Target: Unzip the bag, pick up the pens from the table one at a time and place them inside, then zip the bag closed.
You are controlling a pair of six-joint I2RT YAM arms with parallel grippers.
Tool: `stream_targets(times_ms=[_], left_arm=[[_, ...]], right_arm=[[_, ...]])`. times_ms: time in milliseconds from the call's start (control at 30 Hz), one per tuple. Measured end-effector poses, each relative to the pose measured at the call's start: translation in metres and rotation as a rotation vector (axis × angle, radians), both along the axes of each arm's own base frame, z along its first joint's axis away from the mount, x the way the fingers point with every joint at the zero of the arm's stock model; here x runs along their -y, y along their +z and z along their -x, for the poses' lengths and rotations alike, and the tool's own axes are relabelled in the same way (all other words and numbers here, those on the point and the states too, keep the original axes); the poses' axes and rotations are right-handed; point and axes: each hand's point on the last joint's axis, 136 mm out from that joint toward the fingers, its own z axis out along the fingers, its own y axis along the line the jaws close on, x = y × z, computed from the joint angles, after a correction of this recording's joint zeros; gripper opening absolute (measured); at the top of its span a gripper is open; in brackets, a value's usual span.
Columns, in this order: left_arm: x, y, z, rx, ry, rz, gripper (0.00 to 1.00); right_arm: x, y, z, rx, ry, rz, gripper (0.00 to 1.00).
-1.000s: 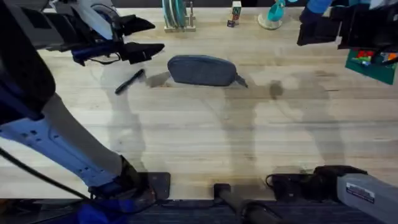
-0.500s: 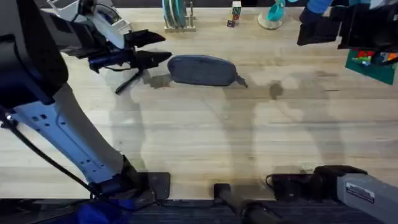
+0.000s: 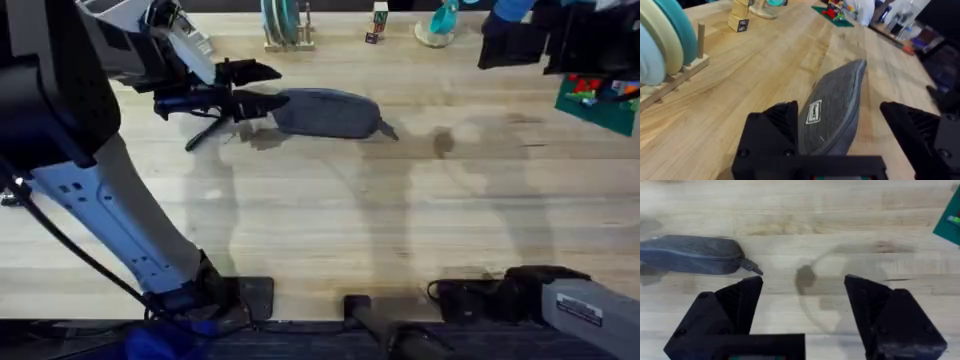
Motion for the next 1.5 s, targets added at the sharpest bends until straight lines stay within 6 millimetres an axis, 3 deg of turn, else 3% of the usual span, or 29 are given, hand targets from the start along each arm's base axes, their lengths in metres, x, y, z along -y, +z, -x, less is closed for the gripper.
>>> stream_targets(times_ms=[300, 600, 1000, 1033, 1133, 1233, 1300, 1500], left_arm=[[-0.001, -0.020, 0.006, 0.102, -0.031, -0.148, 0.990], [-0.001, -0.024, 0.008, 0.121, -0.042, -0.175, 0.996], [0.001, -0.024, 0.008, 0.126, -0.047, -0.177, 0.823], [0.001, -0.024, 0.008, 0.126, -0.047, -0.177, 0.788], [0.001, -0.023, 0.008, 0.129, -0.047, -0.174, 0.354], [0.003, -0.023, 0.008, 0.133, -0.052, -0.172, 0.283], [0.003, -0.023, 0.008, 0.138, -0.053, -0.174, 0.089], [0.004, -0.024, 0.008, 0.140, -0.055, -0.177, 0.044]], right_arm=[[0.000, -0.017, -0.009, -0.053, 0.000, 0.000, 0.996], [0.000, -0.021, -0.011, -0.065, 0.000, 0.000, 0.997], [0.000, -0.021, -0.011, -0.064, 0.000, 0.000, 0.997], [0.000, -0.021, -0.011, -0.064, 0.000, 0.000, 0.997], [0.000, -0.021, -0.011, -0.064, 0.000, 0.000, 0.996], [0.000, -0.021, -0.011, -0.064, 0.000, 0.000, 0.997], [0.000, -0.021, -0.011, -0.064, 0.000, 0.000, 0.996], [0.000, -0.021, -0.011, -0.064, 0.000, 0.000, 0.996]])
